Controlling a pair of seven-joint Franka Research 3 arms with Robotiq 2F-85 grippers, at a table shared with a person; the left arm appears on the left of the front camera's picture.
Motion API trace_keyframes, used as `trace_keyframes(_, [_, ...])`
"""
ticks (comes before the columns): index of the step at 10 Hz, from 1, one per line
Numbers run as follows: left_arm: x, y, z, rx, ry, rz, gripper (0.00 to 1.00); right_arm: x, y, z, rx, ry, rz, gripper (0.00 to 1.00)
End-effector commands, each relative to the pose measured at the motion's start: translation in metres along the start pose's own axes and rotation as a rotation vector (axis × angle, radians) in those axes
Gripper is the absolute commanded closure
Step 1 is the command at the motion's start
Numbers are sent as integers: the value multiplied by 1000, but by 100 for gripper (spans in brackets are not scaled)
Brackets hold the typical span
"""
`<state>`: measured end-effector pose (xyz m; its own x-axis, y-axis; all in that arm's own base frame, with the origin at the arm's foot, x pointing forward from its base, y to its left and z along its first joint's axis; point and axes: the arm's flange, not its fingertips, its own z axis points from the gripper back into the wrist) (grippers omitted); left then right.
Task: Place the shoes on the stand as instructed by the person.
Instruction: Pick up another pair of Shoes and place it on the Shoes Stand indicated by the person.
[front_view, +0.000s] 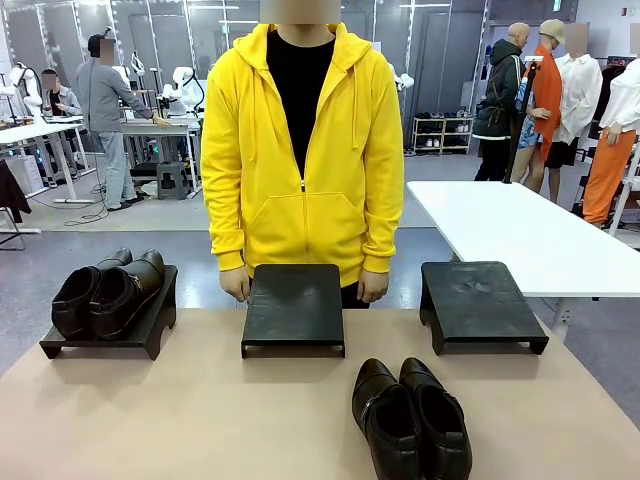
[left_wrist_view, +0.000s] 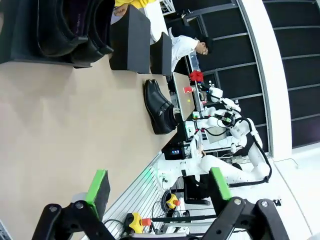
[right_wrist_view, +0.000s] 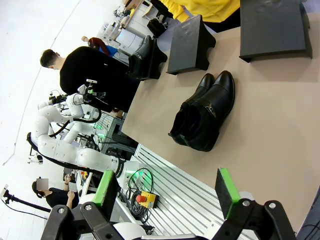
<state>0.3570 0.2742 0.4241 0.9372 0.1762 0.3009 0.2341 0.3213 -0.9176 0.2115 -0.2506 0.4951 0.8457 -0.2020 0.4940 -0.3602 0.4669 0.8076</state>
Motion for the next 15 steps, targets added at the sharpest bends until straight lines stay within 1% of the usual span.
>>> trace_keyframes(1, [-8, 4, 0, -7, -13, 11, 0, 0, 1, 1, 0, -3, 4, 0])
trace_keyframes(15, [-8, 4, 0, -7, -13, 11, 0, 0, 1, 1, 0, -3, 4, 0])
